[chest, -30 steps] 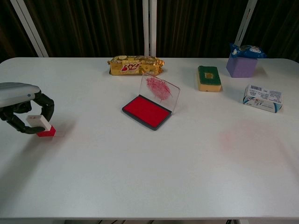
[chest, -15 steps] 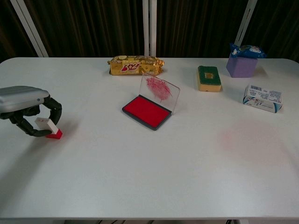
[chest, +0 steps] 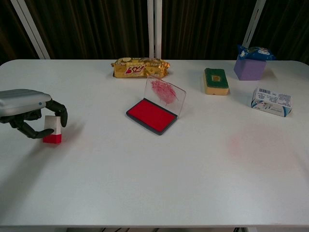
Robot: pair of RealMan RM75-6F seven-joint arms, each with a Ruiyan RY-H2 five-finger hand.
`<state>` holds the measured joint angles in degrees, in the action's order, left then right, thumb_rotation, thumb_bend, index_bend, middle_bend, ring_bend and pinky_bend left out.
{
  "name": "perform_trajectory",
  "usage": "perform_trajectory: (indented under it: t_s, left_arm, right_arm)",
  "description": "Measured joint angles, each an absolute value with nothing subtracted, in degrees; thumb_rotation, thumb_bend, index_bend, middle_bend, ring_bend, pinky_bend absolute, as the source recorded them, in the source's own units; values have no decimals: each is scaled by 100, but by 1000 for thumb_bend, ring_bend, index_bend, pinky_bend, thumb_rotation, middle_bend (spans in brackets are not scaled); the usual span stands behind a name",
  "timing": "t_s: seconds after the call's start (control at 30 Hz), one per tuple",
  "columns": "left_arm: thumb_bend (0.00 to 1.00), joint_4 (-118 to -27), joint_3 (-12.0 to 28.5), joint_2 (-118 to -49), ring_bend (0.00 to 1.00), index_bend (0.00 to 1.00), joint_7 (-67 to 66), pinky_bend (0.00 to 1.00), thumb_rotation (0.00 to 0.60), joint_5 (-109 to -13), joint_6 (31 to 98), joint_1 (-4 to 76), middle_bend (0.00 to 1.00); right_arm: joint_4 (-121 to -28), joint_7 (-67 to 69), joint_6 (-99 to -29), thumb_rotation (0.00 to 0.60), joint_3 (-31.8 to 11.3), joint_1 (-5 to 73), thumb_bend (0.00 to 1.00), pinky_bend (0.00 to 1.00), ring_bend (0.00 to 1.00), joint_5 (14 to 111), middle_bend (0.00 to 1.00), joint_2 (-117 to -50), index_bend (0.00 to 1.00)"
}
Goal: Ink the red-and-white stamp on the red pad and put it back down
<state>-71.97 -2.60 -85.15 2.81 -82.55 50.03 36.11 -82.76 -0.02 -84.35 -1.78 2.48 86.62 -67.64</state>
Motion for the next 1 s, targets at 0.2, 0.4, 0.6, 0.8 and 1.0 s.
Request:
perform_trajectory:
  t_s: [0.2,0.4,0.6,0.8,1.0]
  left_arm:
    - [419,-7383,-295,-8362,990,367,215,1000,600,-8305,5014,3594,399]
    - [419,-7577,-322,-8190,990,367,87,1000,600,-8306,4996,3577,401]
    - [419,-7815,-324,-8022,990,368,-12,1000,600,-8332,5058,3556,426]
    - [420,-8075,-351,-7833,990,379,-159,1000,600,-8380,5124,3522,451]
    - [419,-8205,-361,-7754,990,381,-213,1000,600,-8386,5119,3508,451]
  right_arm:
    - [-8259,26,-8429,600,-184,255,260,0,0,8663,0,-6758,0]
    - [-8260,29,-8442,600,-180,258,261,0,0,8687,0,-6757,0]
    - [-8285,13,-8471,600,-177,243,262,0,0,8694,0,-6746,0]
    - [-8281,4,-8471,600,-173,241,263,0,0,8697,0,-6758,0]
    - [-8282,-5,-8476,600,-172,240,263,0,0,8702,0,-6763,0]
